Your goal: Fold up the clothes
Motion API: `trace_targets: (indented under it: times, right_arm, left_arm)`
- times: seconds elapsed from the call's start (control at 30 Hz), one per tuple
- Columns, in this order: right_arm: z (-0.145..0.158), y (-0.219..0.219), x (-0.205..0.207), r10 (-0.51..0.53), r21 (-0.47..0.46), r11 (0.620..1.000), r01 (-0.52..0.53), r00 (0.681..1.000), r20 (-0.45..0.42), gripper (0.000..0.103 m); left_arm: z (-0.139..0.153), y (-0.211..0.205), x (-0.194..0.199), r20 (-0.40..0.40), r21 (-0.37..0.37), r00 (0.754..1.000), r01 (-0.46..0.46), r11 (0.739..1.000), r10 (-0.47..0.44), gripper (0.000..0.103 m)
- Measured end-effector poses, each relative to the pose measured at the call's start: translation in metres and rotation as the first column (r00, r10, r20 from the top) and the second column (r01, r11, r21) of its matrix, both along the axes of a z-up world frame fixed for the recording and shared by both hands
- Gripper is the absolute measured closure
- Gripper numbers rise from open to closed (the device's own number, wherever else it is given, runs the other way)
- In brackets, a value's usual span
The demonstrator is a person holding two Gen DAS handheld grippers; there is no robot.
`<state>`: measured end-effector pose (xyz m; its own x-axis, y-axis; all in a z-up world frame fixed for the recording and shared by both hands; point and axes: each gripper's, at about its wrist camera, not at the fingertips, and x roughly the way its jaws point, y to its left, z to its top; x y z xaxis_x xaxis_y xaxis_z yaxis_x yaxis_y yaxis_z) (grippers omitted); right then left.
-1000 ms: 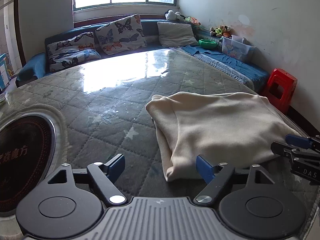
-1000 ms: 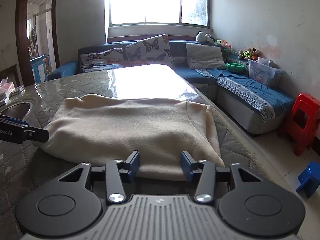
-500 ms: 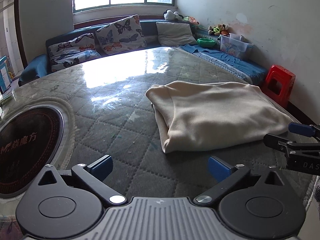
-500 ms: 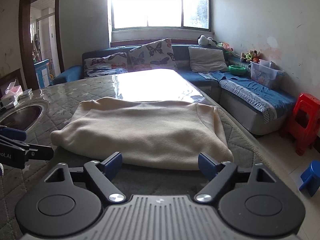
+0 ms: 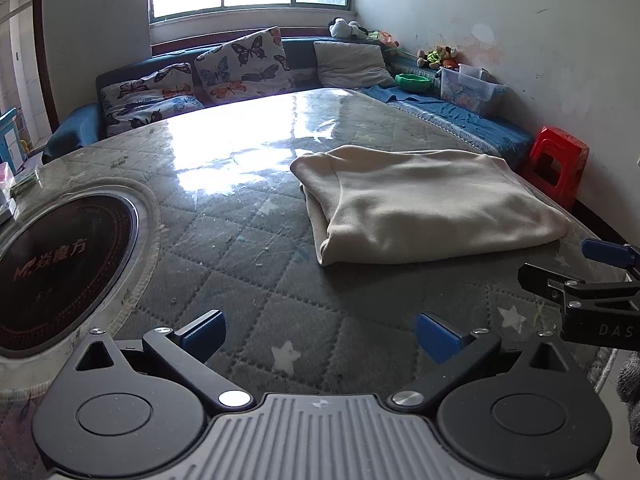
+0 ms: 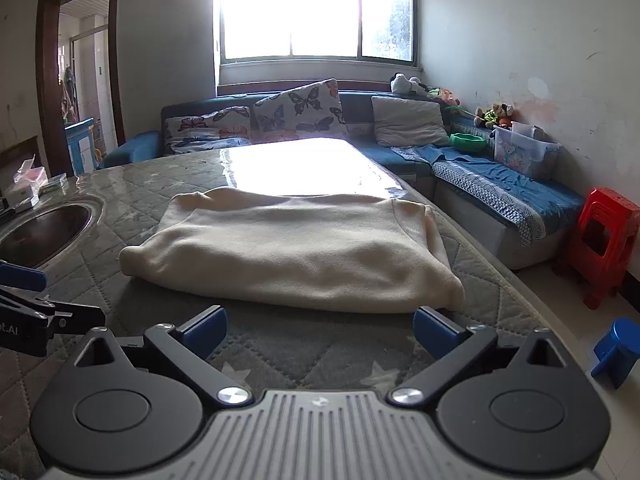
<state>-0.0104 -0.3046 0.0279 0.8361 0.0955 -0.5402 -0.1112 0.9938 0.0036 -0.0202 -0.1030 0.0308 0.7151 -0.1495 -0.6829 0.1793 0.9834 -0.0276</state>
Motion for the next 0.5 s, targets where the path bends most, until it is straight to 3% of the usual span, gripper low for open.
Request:
trace_targets:
  times: [0.5]
  right_arm:
    - [0.006, 0.004, -0.030, -0.023, -0.013, 1.000, 0.023, 1.000, 0.020, 0.000]
  left_arm:
    - [0.005, -0.008, -0.040, 0.052, 0.009, 0.999, 0.005, 1.000, -0.006, 0.000]
